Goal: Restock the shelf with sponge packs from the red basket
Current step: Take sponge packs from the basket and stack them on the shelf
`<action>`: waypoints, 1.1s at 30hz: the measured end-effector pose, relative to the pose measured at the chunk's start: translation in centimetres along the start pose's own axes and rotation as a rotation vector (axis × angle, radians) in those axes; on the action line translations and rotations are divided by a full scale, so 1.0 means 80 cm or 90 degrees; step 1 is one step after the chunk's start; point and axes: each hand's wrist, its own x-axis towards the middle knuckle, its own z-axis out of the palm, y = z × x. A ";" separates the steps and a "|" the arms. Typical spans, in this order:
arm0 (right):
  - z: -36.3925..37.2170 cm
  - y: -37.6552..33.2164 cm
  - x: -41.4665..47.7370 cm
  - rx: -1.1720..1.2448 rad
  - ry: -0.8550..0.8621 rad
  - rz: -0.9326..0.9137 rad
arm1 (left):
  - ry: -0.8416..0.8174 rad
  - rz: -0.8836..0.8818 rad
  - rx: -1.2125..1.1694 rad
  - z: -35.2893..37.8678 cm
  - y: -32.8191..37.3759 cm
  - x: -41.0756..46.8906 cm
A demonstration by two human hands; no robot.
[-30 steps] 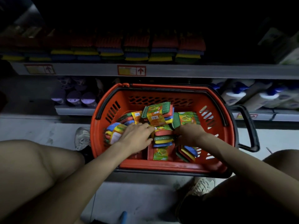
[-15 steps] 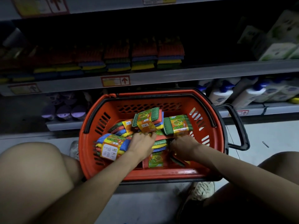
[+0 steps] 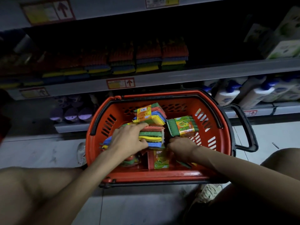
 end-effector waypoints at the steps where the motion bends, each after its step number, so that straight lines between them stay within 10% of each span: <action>1: -0.001 -0.004 0.004 0.013 -0.013 -0.003 | 0.010 -0.013 -0.023 -0.004 -0.008 -0.005; 33: -0.012 -0.048 0.028 0.105 -0.057 0.091 | 0.216 0.041 -0.174 -0.005 -0.079 -0.056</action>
